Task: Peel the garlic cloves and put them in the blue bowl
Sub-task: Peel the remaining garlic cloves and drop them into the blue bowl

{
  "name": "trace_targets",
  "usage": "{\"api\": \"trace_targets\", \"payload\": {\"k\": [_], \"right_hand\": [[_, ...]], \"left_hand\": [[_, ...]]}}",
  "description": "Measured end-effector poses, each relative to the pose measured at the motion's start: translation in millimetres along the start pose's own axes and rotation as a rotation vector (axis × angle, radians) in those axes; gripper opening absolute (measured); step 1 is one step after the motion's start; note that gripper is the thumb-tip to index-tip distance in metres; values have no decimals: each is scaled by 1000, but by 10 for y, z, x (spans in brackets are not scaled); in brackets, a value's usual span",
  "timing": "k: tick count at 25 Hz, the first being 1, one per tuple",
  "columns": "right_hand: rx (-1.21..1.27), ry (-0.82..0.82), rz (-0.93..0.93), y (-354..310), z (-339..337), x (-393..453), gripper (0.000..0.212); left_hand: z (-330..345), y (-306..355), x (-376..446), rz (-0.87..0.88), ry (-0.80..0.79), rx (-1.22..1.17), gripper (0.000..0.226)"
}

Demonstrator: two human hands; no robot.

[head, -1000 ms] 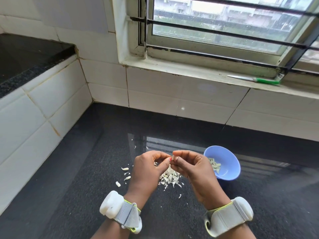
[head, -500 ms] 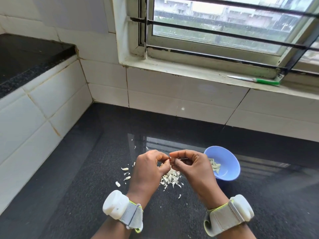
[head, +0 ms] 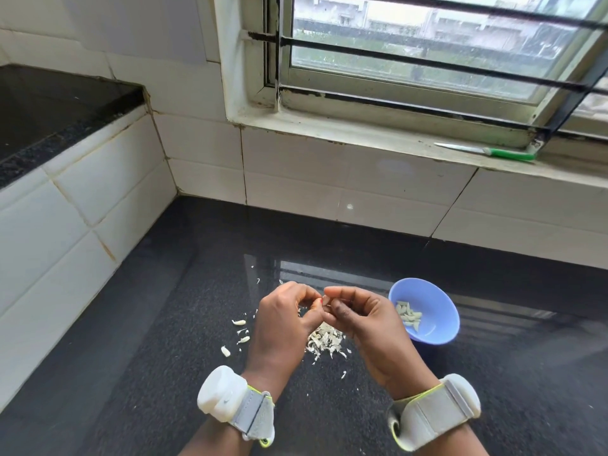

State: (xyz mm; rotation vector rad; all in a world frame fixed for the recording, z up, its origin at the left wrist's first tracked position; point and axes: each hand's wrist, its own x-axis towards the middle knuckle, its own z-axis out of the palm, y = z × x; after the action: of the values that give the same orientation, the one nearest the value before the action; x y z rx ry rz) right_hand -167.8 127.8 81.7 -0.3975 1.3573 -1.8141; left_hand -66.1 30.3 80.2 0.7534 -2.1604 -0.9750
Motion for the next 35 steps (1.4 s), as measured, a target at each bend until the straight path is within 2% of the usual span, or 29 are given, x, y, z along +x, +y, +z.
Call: {"api": "trace_targets", "payload": {"k": [13, 18, 23, 30, 35], "right_hand": [[61, 92, 38, -57, 33, -30, 32], [17, 104, 26, -72, 16, -42, 27], [-14, 128, -40, -85, 12, -47, 34], [-385, 143, -230, -118, 54, -60, 30], [-547, 122, -252, -105, 57, -54, 31]], "left_hand": [[-3, -13, -12, 35, -1, 10, 8], [-8, -31, -13, -1, 9, -21, 7], [-16, 4, -23, -80, -47, -105, 3], [-10, 36, 7, -23, -15, -21, 4], [-20, 38, 13, -26, -22, 14, 4]]}}
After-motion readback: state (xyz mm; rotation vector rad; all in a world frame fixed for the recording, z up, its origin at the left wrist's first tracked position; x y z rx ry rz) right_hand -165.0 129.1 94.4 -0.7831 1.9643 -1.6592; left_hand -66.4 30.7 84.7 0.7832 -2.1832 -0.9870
